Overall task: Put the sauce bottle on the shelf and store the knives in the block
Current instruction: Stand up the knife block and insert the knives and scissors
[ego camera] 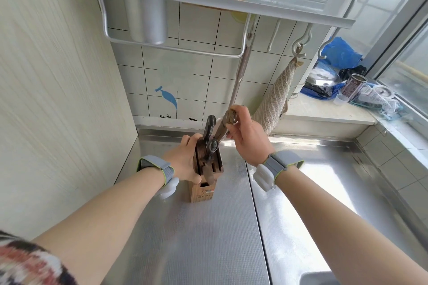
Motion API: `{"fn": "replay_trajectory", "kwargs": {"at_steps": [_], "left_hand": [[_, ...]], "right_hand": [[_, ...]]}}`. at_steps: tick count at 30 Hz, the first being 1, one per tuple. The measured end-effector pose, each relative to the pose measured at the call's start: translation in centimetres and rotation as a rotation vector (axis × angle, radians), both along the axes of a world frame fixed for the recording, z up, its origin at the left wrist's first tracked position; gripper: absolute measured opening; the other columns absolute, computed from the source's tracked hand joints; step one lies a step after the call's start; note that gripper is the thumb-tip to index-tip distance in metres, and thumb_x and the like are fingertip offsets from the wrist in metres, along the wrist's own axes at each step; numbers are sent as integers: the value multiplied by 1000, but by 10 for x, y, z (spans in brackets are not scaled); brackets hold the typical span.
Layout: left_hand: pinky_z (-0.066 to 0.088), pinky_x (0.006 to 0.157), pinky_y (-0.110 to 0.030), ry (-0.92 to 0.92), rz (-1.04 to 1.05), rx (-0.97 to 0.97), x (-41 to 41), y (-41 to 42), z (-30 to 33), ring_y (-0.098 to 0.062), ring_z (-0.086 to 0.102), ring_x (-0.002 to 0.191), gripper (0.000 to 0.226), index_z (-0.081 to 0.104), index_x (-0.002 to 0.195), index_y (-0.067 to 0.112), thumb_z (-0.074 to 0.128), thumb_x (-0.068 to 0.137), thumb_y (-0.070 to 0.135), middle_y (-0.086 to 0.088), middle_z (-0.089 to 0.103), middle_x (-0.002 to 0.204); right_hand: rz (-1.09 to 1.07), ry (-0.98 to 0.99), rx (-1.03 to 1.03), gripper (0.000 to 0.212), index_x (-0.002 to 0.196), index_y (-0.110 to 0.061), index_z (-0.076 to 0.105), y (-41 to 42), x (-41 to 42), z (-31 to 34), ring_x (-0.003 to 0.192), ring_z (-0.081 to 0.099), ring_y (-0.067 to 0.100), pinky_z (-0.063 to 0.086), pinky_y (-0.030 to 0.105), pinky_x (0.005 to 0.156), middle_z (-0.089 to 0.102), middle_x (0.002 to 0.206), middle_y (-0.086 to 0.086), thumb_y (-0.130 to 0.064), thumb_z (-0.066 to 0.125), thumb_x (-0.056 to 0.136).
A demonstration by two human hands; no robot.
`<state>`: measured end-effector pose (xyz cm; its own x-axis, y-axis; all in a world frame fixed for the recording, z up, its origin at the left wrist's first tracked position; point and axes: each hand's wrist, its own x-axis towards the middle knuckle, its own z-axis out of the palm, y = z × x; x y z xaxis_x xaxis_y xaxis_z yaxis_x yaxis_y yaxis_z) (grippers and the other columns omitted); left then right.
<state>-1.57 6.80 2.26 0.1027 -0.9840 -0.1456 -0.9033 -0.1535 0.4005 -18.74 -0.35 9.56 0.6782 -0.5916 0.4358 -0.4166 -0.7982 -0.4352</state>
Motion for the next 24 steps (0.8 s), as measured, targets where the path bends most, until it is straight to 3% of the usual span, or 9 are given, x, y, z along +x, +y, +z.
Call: {"fn": "replay_trajectory", "kwargs": {"at_steps": [3, 10, 12, 14, 18, 20, 24], "left_hand": [[55, 72, -40, 7, 9, 15, -3, 1, -1, -28, 59, 82, 103, 16, 135, 26, 81, 56, 32, -3, 30, 123], [54, 70, -40, 8, 37, 52, -9, -2, -2, -30, 60, 88, 103, 17, 136, 26, 82, 56, 31, -4, 27, 131], [56, 76, -44, -3, 45, 44, -7, -3, -1, -32, 61, 91, 104, 18, 136, 26, 81, 54, 32, -3, 25, 135], [54, 82, -40, 10, 33, 42, -7, -4, -1, -29, 60, 99, 102, 19, 136, 24, 80, 55, 33, -1, 20, 138], [42, 86, -28, -4, -14, 5, -12, -10, 3, -20, 30, 133, 89, 25, 136, 14, 74, 64, 33, -3, 21, 140], [44, 88, -31, 3, -25, -10, -14, -11, 2, -22, 23, 133, 80, 30, 131, 12, 72, 66, 29, -4, 27, 138], [45, 96, -34, 109, -35, -59, -15, -11, -1, -22, 28, 120, 67, 38, 119, 13, 73, 62, 25, -5, 36, 125]], "right_hand": [[-13, 25, 26, 28, 120, 2, 39, 2, -1, -7, 72, 63, 41, 52, 50, 65, 67, 88, 18, -9, 44, 95], [-60, 13, 90, 32, 124, -4, 40, 5, -5, -23, 80, 67, 39, 54, 50, 71, 67, 99, 18, -12, 48, 94], [-97, 2, 169, 39, 130, -7, 39, 7, -7, -24, 87, 68, 36, 53, 46, 79, 66, 110, 15, -12, 52, 93], [-150, 24, 263, 47, 134, -9, 36, 9, -12, -29, 89, 68, 35, 53, 45, 83, 64, 117, 11, -9, 55, 90], [-251, 231, 532, 48, 136, -11, 37, 12, -22, -48, 93, 68, 35, 56, 46, 83, 58, 128, 12, -5, 52, 91], [-252, 337, 653, 50, 140, -12, 35, 15, -23, -53, 90, 69, 35, 58, 44, 80, 54, 133, 12, -3, 48, 93], [-256, 440, 821, 65, 148, -12, 24, 17, -13, -60, 103, 65, 40, 56, 51, 86, 43, 145, 14, 8, 48, 91]]}}
